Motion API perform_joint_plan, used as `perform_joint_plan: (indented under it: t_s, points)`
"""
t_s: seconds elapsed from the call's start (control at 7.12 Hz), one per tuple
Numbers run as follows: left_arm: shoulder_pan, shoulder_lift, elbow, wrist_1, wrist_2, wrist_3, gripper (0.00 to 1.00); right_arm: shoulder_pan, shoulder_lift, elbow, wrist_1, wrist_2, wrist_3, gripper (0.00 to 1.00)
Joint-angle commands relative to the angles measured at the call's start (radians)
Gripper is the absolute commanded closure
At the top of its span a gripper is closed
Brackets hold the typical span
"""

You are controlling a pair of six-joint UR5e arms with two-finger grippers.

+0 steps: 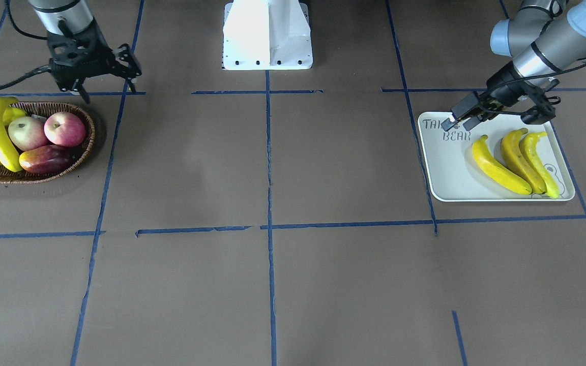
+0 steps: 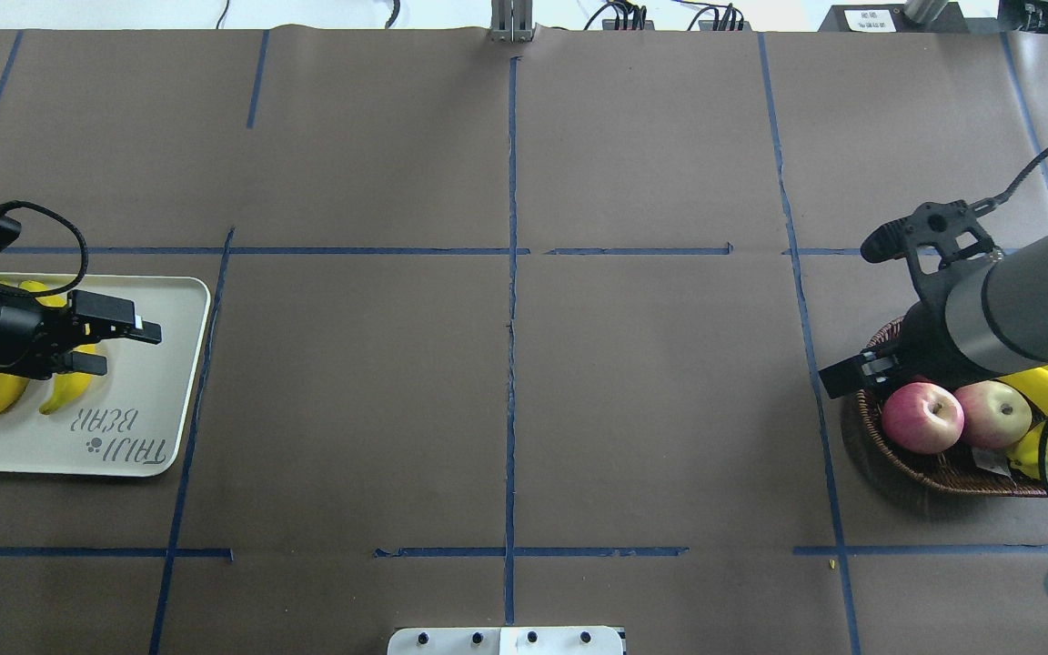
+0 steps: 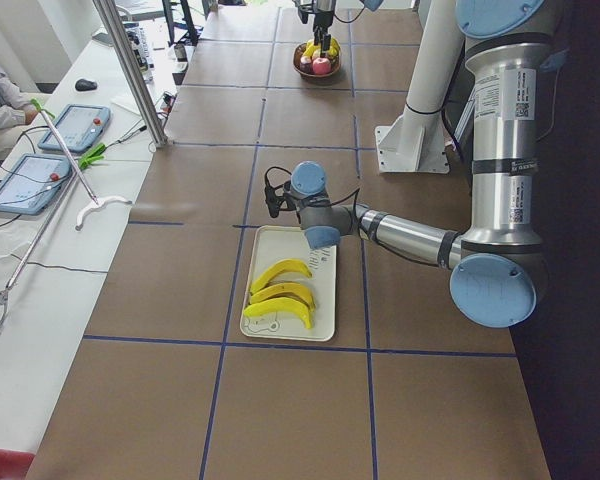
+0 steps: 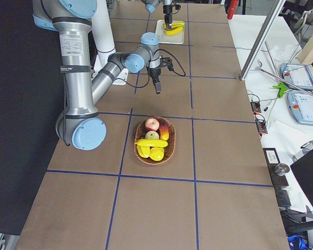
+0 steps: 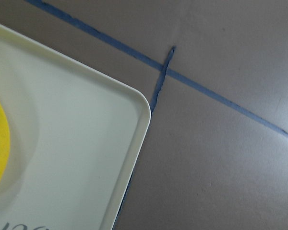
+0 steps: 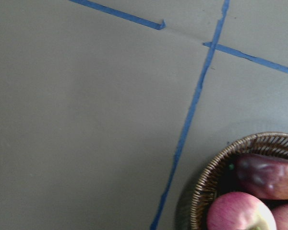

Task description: Transfer all bananas from basket to plate

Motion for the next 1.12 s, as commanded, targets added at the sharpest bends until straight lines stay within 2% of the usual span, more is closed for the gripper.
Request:
perform_joint_plan:
  t_s: [0.0, 0.28, 0.42, 0.56, 0.7, 0.84, 0.98]
  points:
    - [0.027, -0.034, -0.008, 0.084, 0.003, 0.083, 0.00, 0.122, -0.088, 0.021, 0.001, 0.107, -0.166, 0.00]
    - [0.033, -0.088, -0.085, 0.310, 0.006, 0.172, 0.00, 0.173, -0.124, 0.019, 0.001, 0.138, -0.238, 0.00]
    - [0.039, -0.091, -0.134, 0.418, 0.032, 0.237, 0.00, 0.184, -0.143, 0.016, 0.001, 0.139, -0.266, 0.00]
    - [0.093, -0.099, -0.179, 0.528, 0.101, 0.278, 0.00, 0.190, -0.176, 0.007, 0.053, 0.158, -0.278, 0.00]
    - [0.143, -0.164, -0.222, 0.687, 0.192, 0.282, 0.00, 0.210, -0.274, -0.045, 0.249, 0.185, -0.277, 0.00]
    - [0.177, -0.247, -0.228, 0.801, 0.269, 0.282, 0.00, 0.248, -0.330, -0.147, 0.464, 0.251, -0.277, 0.00]
    - [0.197, -0.296, -0.230, 0.880, 0.281, 0.282, 0.00, 0.285, -0.368, -0.248, 0.642, 0.306, -0.271, 0.00]
